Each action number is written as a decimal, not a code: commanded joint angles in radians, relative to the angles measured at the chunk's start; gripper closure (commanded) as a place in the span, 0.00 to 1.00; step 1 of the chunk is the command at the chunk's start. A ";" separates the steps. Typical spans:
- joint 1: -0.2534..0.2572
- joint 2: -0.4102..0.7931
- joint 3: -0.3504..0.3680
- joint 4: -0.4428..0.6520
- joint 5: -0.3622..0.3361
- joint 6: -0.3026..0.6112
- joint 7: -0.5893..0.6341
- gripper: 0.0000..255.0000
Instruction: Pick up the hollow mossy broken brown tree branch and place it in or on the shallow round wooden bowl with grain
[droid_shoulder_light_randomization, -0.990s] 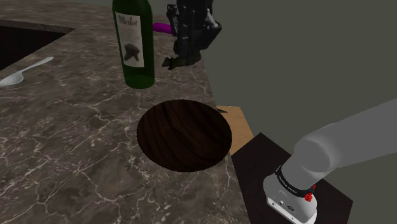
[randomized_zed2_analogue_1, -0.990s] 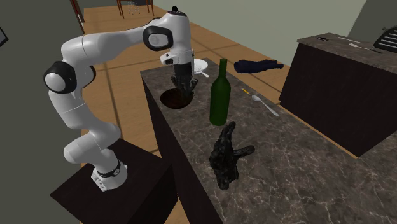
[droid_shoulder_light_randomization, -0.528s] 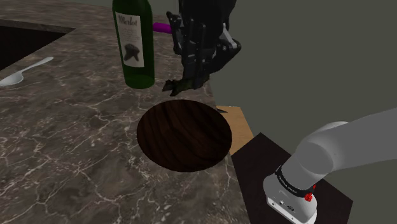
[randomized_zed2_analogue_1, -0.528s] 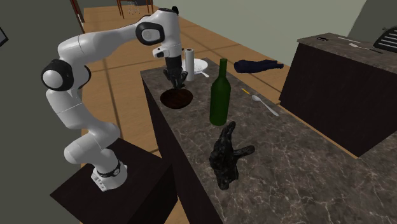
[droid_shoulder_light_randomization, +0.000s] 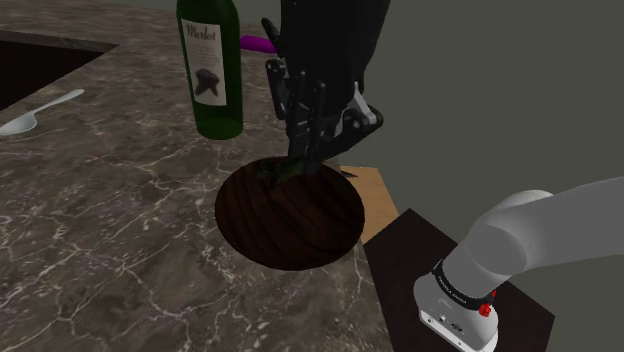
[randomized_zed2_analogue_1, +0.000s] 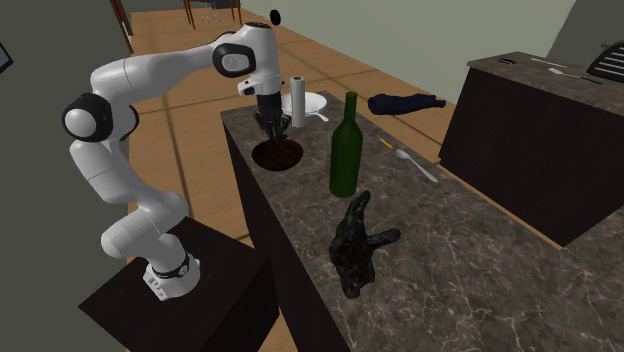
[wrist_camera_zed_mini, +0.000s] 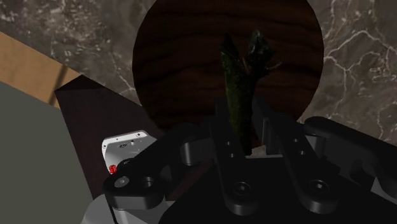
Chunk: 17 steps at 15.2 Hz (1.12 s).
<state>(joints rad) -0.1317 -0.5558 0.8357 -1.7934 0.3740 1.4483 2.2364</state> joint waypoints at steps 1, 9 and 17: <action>0.006 -0.011 0.000 -0.034 0.007 0.024 -0.006 1.00; 0.023 -0.043 0.006 -0.136 0.029 0.097 -0.021 1.00; 0.023 -0.043 0.006 -0.136 0.029 0.097 -0.021 0.00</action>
<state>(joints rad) -0.1091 -0.5991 0.8418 -1.9293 0.4026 1.5455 2.2153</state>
